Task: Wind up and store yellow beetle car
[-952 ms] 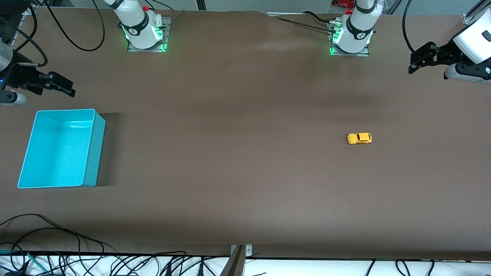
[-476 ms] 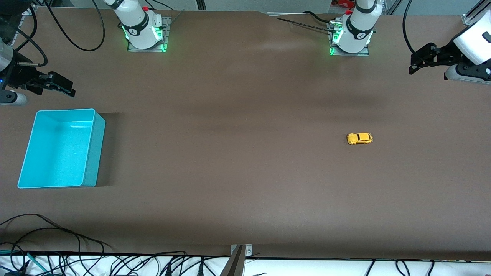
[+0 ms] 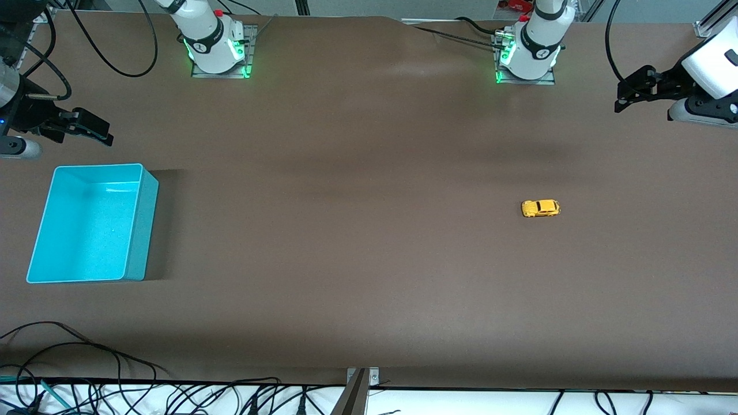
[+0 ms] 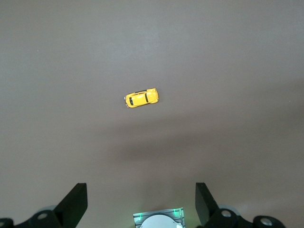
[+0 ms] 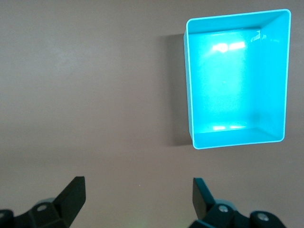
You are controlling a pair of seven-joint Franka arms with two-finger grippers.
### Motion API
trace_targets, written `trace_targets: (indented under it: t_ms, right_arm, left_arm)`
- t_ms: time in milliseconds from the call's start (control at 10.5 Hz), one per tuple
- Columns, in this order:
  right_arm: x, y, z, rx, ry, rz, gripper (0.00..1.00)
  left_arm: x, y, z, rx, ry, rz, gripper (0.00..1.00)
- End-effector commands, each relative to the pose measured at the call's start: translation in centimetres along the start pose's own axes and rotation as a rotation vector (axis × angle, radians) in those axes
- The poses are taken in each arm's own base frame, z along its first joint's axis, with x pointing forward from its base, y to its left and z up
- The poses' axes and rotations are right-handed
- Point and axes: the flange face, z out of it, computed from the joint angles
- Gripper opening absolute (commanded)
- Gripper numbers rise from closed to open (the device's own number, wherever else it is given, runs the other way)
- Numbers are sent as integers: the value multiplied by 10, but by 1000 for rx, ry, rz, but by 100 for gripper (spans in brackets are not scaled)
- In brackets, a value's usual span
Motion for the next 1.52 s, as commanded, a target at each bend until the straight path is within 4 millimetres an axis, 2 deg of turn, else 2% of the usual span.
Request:
trace_targets:
  t_ms: [0,190,476,1429]
  right_arm:
    - [1,-2,-6,14,7,6,100]
    - [1,-2,-6,14,7,6,100]
    - [1,-2,-6,14,7,6,100]
    - [1,-2,-6,14,7,6,100]
  left_arm:
    - [1,-2,-7,-6,1,-6,100]
    - [1,-5,-7,-7,3,-18,100]
    - [-2,-30,-8,-16,3,-65,100]
    - [-2,-28,-8,-20,3,-67,100]
